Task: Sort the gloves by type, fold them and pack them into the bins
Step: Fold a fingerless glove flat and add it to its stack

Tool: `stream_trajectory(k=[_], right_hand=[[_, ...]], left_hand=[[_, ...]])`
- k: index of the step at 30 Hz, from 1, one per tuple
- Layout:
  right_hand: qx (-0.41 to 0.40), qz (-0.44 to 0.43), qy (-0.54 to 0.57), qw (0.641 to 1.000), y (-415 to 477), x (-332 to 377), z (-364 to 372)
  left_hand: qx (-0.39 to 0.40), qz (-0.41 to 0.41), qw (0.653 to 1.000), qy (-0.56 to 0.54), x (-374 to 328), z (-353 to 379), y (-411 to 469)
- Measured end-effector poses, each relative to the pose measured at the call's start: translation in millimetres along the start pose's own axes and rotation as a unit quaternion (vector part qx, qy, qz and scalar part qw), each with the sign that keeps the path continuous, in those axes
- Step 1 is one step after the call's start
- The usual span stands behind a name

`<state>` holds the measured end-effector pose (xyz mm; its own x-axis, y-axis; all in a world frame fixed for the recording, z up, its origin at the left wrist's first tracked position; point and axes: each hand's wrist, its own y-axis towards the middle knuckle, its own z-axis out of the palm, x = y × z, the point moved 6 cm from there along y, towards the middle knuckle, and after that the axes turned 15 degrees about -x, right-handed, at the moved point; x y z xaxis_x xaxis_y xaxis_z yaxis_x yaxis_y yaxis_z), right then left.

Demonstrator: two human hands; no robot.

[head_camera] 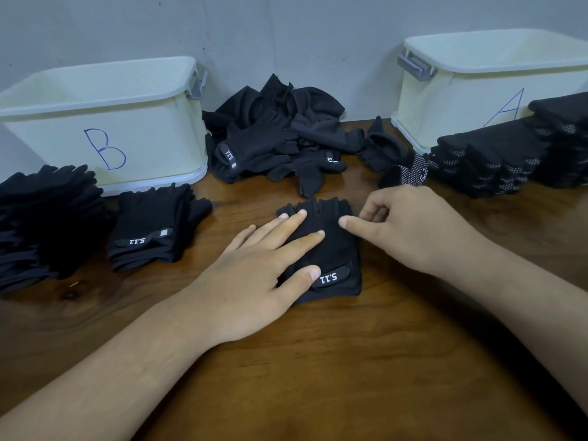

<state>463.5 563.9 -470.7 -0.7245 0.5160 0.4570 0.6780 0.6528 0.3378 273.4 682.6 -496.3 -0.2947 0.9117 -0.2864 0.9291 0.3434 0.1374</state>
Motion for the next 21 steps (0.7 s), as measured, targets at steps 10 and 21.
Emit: stream_trajectory(k=[10, 21], right_hand=[[0.015, 0.05, 0.088, 0.995, -3.0, 3.5, 11.9], [0.124, 0.139, 0.362, 0.913, -17.7, 21.4, 4.1]], left_hand=[[-0.014, 0.013, 1.0, 0.012, 1.3, 3.7, 0.2], [-0.018, 0.007, 1.0, 0.012, 1.2, 2.1, -1.5]])
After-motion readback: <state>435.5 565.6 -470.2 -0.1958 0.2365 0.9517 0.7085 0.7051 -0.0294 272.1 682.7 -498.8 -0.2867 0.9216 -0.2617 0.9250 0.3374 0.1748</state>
